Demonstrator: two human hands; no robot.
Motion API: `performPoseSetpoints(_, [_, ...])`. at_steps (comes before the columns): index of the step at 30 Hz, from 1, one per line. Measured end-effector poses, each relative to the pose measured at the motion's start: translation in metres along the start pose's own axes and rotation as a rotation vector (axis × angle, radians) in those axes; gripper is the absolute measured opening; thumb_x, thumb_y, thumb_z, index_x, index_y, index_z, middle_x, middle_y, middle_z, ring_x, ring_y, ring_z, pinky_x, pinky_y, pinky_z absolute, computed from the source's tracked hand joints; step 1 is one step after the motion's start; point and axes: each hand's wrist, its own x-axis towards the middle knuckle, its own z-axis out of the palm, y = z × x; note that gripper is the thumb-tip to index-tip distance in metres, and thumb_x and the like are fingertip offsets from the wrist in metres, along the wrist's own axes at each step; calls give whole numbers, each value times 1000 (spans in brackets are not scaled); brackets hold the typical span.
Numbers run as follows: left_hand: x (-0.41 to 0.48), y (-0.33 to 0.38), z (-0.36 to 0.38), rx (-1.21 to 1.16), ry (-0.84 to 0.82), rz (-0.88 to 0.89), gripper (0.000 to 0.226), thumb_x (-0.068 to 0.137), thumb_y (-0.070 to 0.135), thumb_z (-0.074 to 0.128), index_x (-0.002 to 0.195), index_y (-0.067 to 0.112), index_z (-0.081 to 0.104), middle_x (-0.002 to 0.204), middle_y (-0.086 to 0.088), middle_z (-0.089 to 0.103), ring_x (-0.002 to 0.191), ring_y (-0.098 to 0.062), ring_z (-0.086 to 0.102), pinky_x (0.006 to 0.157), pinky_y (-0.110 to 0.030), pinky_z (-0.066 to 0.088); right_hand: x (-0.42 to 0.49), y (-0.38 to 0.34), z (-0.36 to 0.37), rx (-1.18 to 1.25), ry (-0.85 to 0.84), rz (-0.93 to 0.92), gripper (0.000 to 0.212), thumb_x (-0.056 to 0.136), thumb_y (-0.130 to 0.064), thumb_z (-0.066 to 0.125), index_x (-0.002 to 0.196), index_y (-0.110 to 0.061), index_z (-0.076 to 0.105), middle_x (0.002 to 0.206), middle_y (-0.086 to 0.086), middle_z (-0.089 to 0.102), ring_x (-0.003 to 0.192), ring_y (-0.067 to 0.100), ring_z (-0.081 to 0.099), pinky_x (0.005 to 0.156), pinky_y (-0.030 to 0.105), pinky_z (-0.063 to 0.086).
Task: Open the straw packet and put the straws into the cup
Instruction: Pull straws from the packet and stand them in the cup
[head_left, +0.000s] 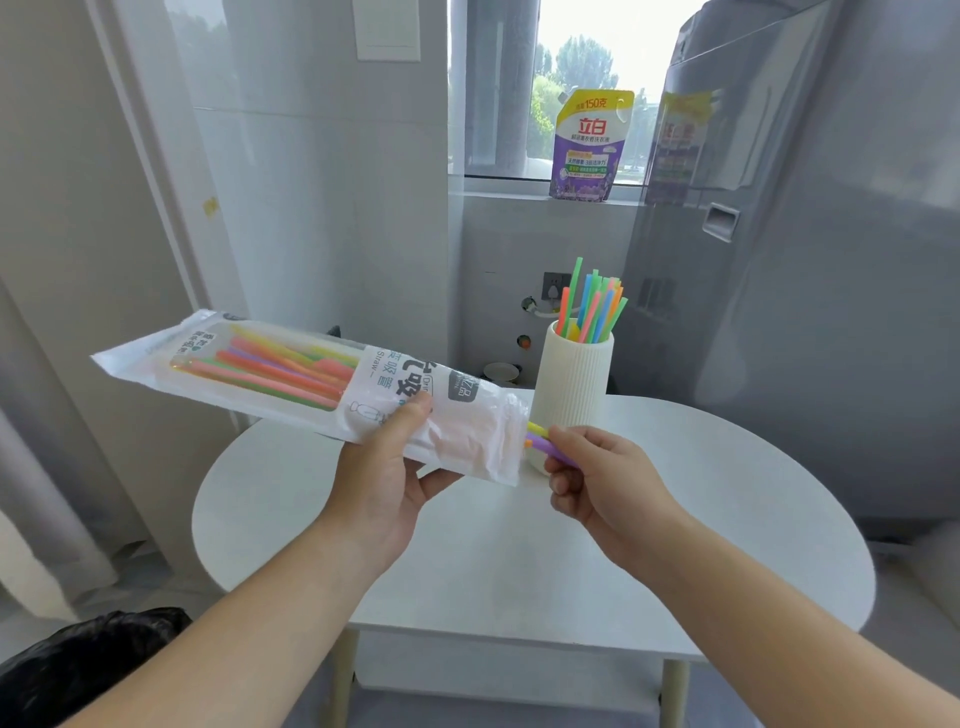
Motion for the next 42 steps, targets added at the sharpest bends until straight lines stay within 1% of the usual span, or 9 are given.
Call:
performPoseSetpoints(6, [0,-1,1,-72,31,-61,35,98,23,66,133,21,67,117,-6,79,97,-20,77,66,-34,64,-1,-4,-1,10,-10,70,30,93,-34,69,97,-4,70,64,8,63,47,17,50,42,26,44])
performPoseSetpoints(11, [-1,0,2,-109,22,-100,31,98,22,65,129,20,69,118,-8,79,97,-22,77,66,-35,64,-1,-7,-1,-11,30,14,19,97,-20,66,87,-4,71,63,8,63,45,15,49,42,24,44])
performPoseSetpoints(15, [1,1,0,-156,35,-118,30,99,21,64,128,19,69,113,-8,80,94,-22,78,65,-35,64,1,-16,-9,7,64,-3,16,95,-20,68,87,-5,71,64,8,64,45,14,48,40,24,42])
performPoseSetpoints(20, [1,0,1,-200,44,-144,26,99,19,63,124,18,69,106,-7,80,86,-21,79,64,-36,65,-1,-18,-9,286,45,46,28,80,-40,79,87,-14,70,66,2,66,45,12,50,40,22,43])
performPoseSetpoints(23, [-1,-3,3,-207,30,-156,24,99,19,63,122,18,69,103,-7,81,86,-21,79,64,-36,65,-1,-17,-3,460,-22,19,30,69,-36,84,85,-16,70,68,0,63,47,10,50,43,21,46])
performPoseSetpoints(27, [-3,-7,7,-208,13,-177,19,99,19,64,117,19,71,97,-7,82,81,-21,80,62,-36,64,-1,-13,5,473,-97,-27,21,74,-23,79,91,-11,74,66,-1,55,50,8,50,49,19,49])
performPoseSetpoints(34, [-5,-8,8,-218,4,-192,22,97,20,67,118,19,71,98,-9,82,82,-23,80,61,-36,64,3,-13,8,408,52,-59,17,91,-20,70,100,-5,72,66,0,56,57,10,53,54,21,53])
performPoseSetpoints(40, [-5,-8,8,-230,11,-209,20,97,20,66,116,17,71,99,-10,82,84,-24,80,62,-37,65,3,-17,7,355,106,-132,20,95,-22,67,110,-10,69,85,0,75,73,10,70,65,23,57])
performPoseSetpoints(42, [-5,-7,8,-238,15,-217,19,98,20,66,115,16,71,99,-11,82,84,-24,80,62,-37,65,4,-19,5,341,109,-185,19,95,-22,66,108,-8,70,84,1,77,74,11,73,67,23,58])
